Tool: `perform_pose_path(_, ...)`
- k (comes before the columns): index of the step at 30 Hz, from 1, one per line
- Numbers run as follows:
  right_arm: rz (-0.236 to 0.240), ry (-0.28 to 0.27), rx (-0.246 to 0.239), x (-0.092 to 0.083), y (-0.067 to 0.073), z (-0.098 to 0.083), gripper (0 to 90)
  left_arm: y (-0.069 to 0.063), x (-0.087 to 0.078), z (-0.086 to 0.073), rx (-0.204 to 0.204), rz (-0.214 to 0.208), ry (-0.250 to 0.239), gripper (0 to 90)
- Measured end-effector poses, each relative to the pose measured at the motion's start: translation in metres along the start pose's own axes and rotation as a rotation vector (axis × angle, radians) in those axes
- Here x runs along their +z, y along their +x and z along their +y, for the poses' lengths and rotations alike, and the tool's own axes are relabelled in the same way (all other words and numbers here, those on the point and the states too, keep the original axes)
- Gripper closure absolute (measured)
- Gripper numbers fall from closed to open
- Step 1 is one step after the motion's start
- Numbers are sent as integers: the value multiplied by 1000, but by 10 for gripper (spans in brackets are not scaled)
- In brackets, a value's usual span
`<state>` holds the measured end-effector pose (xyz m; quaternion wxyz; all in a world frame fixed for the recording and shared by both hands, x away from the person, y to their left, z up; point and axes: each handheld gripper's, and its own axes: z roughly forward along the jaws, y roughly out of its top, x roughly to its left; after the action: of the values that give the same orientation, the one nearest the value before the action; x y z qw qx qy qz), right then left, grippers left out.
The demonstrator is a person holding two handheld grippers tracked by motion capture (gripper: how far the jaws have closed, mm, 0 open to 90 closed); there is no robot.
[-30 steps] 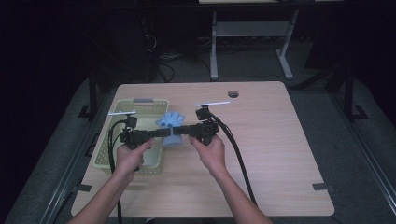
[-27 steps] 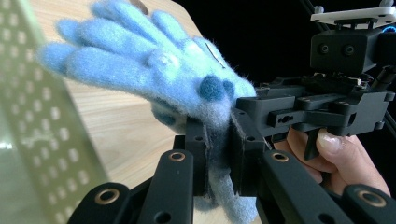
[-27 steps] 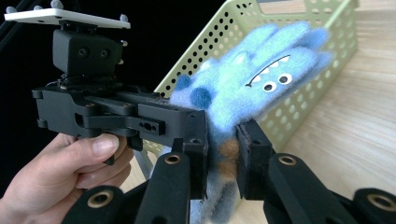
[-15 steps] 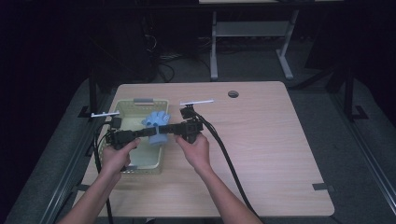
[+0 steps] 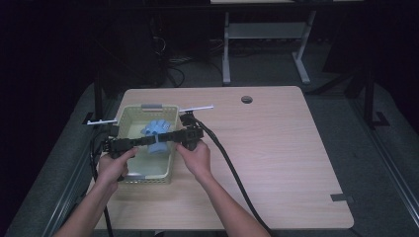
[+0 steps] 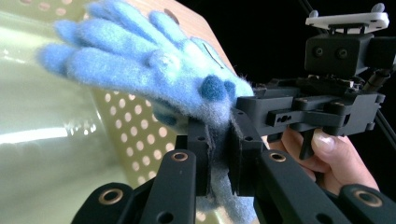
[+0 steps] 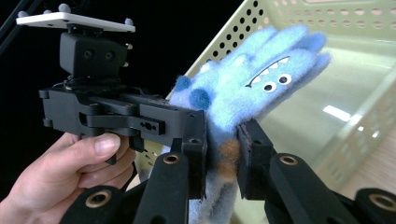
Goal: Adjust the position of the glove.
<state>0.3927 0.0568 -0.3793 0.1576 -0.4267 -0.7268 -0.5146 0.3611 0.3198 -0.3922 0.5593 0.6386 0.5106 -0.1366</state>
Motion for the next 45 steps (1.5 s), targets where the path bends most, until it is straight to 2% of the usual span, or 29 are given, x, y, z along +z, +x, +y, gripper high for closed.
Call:
perform_pose_path(5,10,14,8,11,1,2,750,6,-9,1,-7,14,0,807)
perform_pose_path(12,-12,31,-12,21,6,3,741,11,-14,2,-6,31,6,808)
perform_pose_path(20,-6,42,15,29,-4,-2,726,13,-13,2,3,65,41,811)
perform_pose_path(28,-15,55,23,39,-6,-3,701,18,-15,2,2,94,56,813)
perform_pose_path(34,-32,70,35,46,-10,-6,691,21,-14,2,13,127,85,813)
perform_pose_path(39,-46,75,34,47,-10,-7,691,23,-14,1,12,136,93,814)
perform_pose_path(43,-61,75,28,46,-11,-8,678,28,-15,-2,-1,134,98,815)
perform_pose_path(45,-71,73,20,42,-11,-8,678,30,-15,-3,-11,149,110,815)
